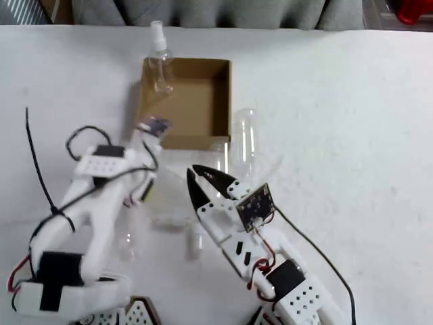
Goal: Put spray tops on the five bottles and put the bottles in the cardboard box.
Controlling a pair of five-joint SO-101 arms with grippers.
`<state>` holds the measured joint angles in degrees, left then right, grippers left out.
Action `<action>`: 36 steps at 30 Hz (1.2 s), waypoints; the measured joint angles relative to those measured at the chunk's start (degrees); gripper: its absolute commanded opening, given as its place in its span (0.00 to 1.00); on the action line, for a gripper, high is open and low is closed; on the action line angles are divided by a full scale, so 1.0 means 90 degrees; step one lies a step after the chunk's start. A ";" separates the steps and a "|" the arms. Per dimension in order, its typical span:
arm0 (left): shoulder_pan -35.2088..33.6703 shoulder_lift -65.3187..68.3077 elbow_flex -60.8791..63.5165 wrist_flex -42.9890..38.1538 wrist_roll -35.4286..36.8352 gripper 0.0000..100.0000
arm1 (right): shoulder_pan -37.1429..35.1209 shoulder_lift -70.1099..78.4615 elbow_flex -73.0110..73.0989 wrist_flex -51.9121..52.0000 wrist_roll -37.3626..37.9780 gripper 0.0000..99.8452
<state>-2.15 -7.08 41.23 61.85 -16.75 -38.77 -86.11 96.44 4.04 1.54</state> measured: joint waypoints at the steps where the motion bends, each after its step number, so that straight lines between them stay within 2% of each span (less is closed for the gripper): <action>1: -0.0186 0.0117 -0.0088 -0.0010 -0.0039 0.02 | 0.0000 0.0000 0.0000 0.0000 0.0000 0.02; 10: -0.1719 0.0781 -0.0625 -0.0010 -0.1084 0.02 | 0.0000 0.0000 0.0000 0.0000 0.0000 0.02; 18: -0.2686 0.0830 -0.1211 -0.0010 -0.2110 0.02 | 0.0000 0.0000 0.0000 0.0000 0.0000 0.02; 21: -0.2794 0.0830 -0.1563 0.0039 -0.2686 0.02 | 0.0000 0.0000 0.0000 0.0000 0.0000 0.02; 26: -0.2823 0.0645 -0.1836 0.0957 -0.3458 0.02 | 0.0000 0.0000 0.0000 0.0000 0.0000 0.02; 31: -0.2813 -0.0234 -0.1836 0.1758 -0.3946 0.02 | 0.0000 0.0000 0.0000 0.0000 0.0000 0.02; 36: -0.2374 -0.1553 -0.1280 0.2589 -0.4513 0.02 | 0.0000 0.0000 0.0000 0.0000 0.0000 0.02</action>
<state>-23.52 -21.05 29.71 85.14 -57.36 -38.77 -86.11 96.44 4.04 1.54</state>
